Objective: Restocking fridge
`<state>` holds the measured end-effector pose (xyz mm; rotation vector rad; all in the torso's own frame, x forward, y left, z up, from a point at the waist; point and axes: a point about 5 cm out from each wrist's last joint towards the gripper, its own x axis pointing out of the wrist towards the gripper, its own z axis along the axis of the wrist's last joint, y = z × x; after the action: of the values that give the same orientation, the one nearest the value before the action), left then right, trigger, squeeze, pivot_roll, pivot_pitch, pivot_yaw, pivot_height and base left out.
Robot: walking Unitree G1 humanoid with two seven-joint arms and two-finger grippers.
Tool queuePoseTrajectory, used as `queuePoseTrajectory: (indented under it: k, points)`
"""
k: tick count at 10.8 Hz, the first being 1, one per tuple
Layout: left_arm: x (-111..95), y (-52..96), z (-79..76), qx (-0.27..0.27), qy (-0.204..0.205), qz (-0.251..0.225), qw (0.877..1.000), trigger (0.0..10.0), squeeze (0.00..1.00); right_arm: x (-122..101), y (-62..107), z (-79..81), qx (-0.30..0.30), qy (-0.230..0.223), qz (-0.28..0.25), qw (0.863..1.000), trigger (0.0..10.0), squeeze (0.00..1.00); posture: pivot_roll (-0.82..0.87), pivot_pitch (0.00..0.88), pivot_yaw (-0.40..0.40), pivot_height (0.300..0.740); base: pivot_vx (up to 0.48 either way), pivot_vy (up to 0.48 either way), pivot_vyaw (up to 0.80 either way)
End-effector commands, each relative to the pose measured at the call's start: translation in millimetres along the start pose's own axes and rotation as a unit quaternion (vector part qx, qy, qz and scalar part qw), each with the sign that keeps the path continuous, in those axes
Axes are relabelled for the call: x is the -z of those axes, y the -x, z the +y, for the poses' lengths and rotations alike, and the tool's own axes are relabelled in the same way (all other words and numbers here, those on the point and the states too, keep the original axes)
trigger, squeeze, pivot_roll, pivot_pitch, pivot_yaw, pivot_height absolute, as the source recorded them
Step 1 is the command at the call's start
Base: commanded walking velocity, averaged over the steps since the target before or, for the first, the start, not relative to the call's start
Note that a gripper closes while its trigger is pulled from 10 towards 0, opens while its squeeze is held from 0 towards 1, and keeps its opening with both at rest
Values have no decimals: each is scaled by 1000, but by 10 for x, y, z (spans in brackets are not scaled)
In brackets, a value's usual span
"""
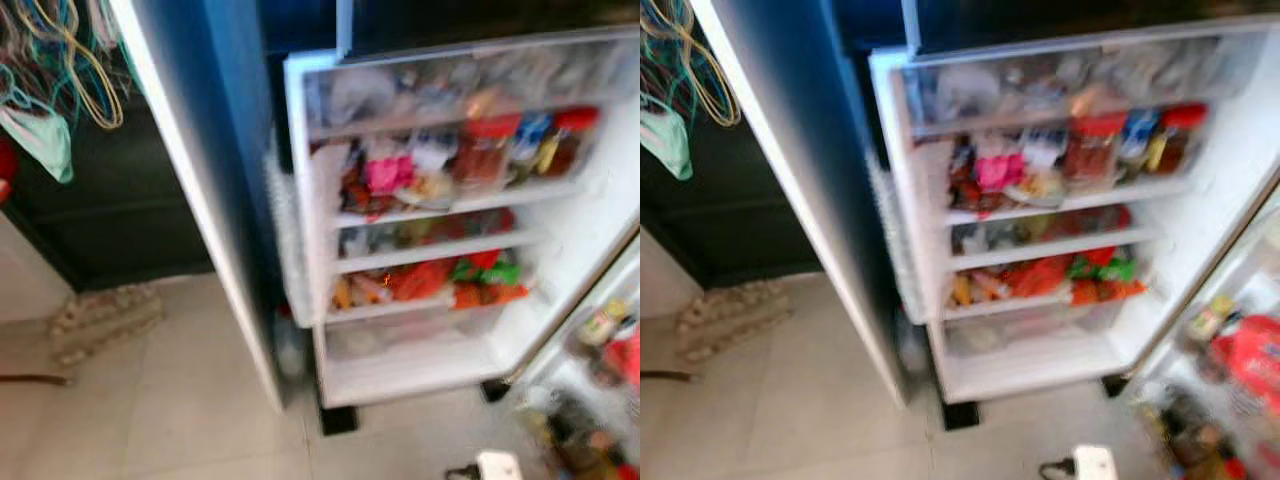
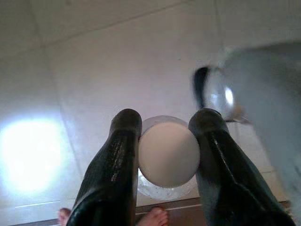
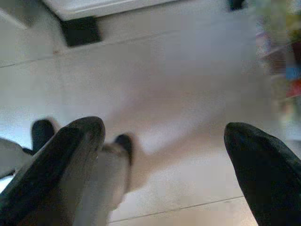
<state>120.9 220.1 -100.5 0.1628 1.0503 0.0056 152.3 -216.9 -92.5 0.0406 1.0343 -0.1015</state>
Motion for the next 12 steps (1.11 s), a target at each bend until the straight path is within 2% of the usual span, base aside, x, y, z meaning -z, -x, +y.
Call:
queuePoseTrajectory:
  k: [1, 12]
  points:
    - [84, 24, 52, -6, -1, 13, 1000, 10000, 0, 14, -9, 86, -12, -1, 4, 1000, 10000, 0, 33, 54, 17, 740, 0, -300, 0]
    - [65, 19, 50, -6, 2, 11, 1000, 10000, 0, 3, -11, 97, -23, -16, 4, 1000, 10000, 0, 31, 72, 16, 740, 0, -301, 0]
